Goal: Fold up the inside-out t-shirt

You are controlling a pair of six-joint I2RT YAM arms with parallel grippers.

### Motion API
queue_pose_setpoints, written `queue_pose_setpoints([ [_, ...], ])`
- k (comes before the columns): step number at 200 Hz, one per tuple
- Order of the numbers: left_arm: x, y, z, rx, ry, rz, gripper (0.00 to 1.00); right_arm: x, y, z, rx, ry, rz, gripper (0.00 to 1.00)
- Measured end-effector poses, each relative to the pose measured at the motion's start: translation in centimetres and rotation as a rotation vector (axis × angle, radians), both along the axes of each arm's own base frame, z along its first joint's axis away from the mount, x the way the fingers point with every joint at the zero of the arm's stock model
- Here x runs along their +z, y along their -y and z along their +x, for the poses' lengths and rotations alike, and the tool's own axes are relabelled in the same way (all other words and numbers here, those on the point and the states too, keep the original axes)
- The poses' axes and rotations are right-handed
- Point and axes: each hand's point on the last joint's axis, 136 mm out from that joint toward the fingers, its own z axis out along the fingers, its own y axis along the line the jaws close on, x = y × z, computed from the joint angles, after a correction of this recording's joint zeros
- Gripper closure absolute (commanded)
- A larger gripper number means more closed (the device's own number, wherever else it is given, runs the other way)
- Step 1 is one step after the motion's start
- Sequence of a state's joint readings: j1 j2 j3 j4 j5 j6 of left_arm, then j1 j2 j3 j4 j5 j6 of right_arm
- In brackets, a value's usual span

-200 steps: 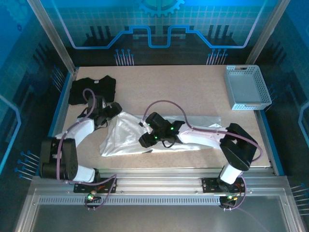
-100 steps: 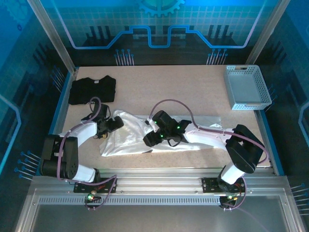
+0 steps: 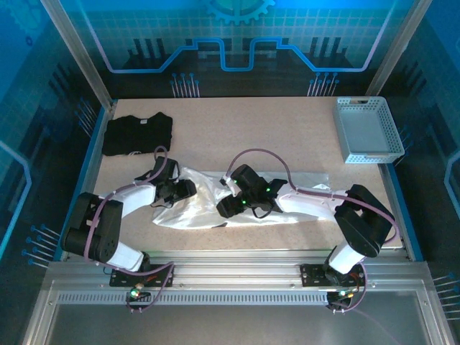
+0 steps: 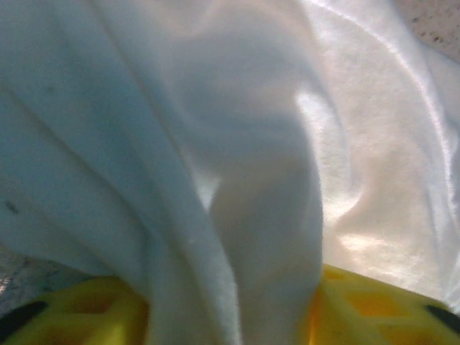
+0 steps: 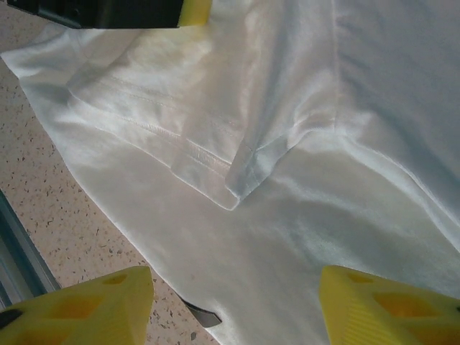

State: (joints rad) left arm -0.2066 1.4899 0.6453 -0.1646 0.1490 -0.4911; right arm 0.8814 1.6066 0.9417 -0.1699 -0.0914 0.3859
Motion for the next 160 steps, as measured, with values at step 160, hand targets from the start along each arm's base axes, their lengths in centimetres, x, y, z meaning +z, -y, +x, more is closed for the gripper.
queue_pose_setpoints([
  [160,8.5,-7.0,3.0,0.151,0.029,0.252,1.00,3.4,8.4,3.7,-0.206,0.056,0.053,0.38],
])
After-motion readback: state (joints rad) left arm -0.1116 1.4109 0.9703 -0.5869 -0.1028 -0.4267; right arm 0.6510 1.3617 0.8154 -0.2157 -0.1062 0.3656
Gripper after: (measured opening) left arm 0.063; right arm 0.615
